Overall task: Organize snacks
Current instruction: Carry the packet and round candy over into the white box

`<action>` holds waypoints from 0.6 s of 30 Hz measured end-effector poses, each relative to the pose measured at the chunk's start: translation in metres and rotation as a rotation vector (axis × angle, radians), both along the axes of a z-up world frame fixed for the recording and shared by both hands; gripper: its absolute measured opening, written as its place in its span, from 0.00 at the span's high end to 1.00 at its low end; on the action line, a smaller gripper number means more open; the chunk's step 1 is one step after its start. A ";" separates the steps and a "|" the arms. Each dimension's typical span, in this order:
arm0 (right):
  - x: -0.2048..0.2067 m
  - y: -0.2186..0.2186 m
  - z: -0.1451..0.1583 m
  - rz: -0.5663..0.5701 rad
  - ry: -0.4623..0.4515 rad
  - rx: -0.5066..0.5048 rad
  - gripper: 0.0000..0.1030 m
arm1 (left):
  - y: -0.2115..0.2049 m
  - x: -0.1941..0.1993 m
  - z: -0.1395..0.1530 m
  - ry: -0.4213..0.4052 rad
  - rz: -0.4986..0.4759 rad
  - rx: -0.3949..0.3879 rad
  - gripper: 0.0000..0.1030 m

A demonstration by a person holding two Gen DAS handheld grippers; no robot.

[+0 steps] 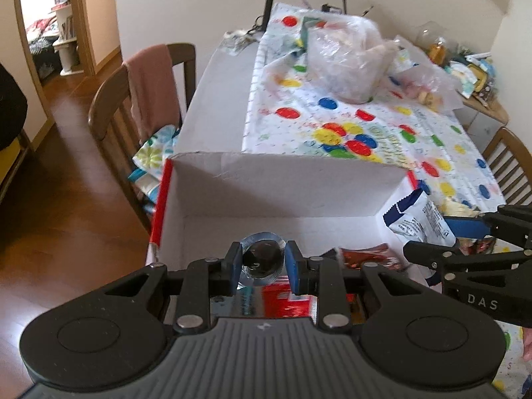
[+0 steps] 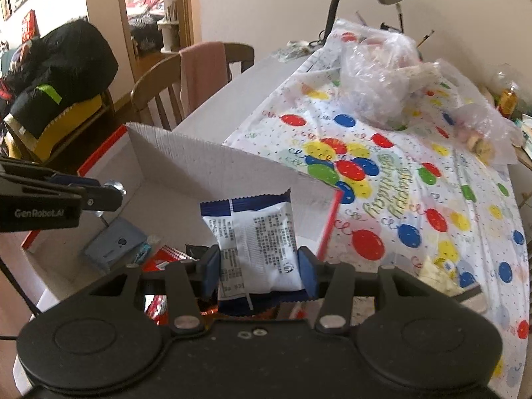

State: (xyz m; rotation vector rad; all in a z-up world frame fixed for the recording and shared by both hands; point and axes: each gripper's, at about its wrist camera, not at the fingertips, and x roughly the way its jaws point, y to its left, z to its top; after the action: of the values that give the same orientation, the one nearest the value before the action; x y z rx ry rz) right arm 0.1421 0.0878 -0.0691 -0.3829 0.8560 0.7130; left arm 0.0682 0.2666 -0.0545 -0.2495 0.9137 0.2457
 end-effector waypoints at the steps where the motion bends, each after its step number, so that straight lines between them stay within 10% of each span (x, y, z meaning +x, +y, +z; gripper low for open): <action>1: 0.002 0.005 -0.003 0.009 0.005 -0.007 0.54 | 0.003 0.001 -0.003 0.010 0.001 0.001 0.74; 18: 0.016 0.045 -0.049 0.053 0.093 -0.115 0.54 | 0.013 0.009 -0.054 0.161 -0.027 -0.015 0.74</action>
State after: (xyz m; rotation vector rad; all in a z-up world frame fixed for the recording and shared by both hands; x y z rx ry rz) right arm 0.1578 0.1331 -0.1181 -0.4794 0.9805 0.7372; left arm 0.0770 0.2792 -0.1088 -0.2334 1.0775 0.2362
